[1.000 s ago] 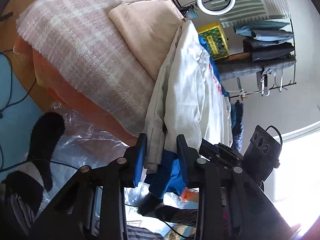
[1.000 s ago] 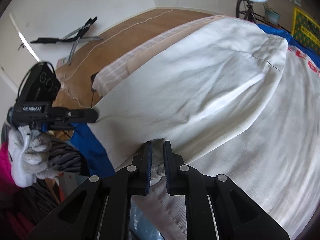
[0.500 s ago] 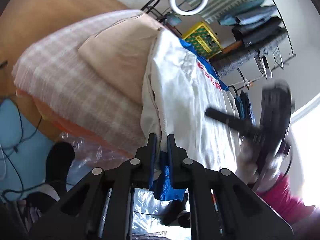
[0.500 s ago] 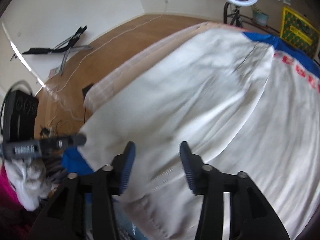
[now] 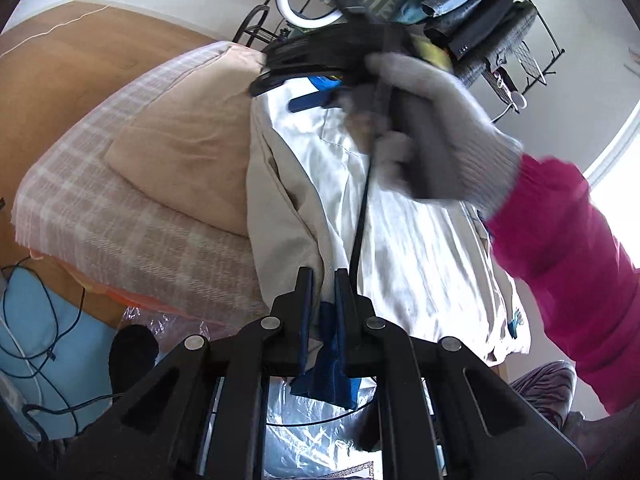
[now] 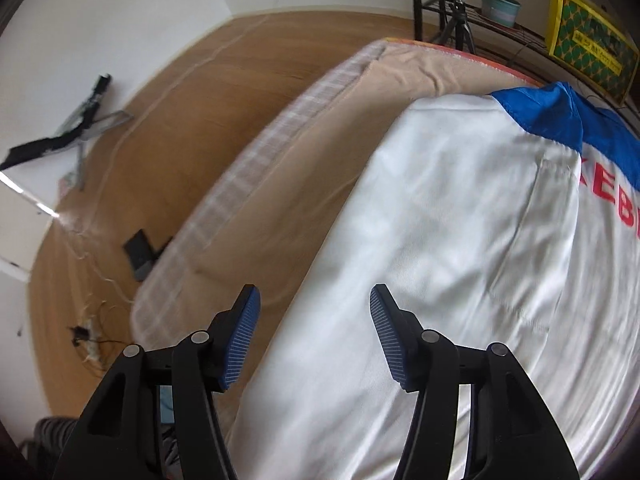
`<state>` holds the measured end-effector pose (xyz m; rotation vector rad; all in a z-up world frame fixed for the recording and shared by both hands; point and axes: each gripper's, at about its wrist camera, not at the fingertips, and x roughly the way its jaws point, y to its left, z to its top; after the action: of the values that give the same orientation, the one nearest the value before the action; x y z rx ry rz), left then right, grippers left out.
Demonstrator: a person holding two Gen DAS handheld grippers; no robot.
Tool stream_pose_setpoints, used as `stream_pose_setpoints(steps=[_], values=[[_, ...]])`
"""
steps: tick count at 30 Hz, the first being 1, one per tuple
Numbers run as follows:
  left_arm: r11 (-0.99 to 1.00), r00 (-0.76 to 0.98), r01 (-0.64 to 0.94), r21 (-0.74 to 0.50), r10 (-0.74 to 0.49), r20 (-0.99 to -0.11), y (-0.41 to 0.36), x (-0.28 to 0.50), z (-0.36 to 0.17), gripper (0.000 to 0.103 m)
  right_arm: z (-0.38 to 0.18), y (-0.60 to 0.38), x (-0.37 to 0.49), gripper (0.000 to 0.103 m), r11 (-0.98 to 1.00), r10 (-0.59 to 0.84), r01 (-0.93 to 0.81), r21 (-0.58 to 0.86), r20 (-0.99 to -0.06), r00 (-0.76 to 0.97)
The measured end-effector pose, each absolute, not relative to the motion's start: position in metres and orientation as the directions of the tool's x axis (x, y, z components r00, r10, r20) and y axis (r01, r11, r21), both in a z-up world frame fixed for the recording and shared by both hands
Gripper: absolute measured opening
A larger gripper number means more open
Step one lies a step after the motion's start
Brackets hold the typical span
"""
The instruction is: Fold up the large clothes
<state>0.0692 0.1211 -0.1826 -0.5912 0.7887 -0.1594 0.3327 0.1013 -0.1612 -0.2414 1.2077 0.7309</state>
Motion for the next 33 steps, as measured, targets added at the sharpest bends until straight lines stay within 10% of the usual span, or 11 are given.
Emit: stream_pose_setpoints(steps=[6,14,33], values=[[0.818,0.698,-0.066,-0.571,-0.371,-0.612,0.118,0.073,-0.18,0.008,-0.19,0.116,0.353,0.056,0.815,0.266,-0.569,0.107,-0.942,0.204],[0.822,0.691,-0.032,-0.568,-0.392,-0.607,0.106,0.078,-0.173,0.008,-0.196,0.102,0.368,0.006,0.827,0.303,-0.54,0.158,-0.934,0.189],[0.883,0.618,0.237,-0.404,-0.458,-0.639,-0.001,0.099,-0.126,0.007,-0.155,-0.085,0.384,0.004,0.628,0.778,-0.336,0.702,-0.577,0.247]])
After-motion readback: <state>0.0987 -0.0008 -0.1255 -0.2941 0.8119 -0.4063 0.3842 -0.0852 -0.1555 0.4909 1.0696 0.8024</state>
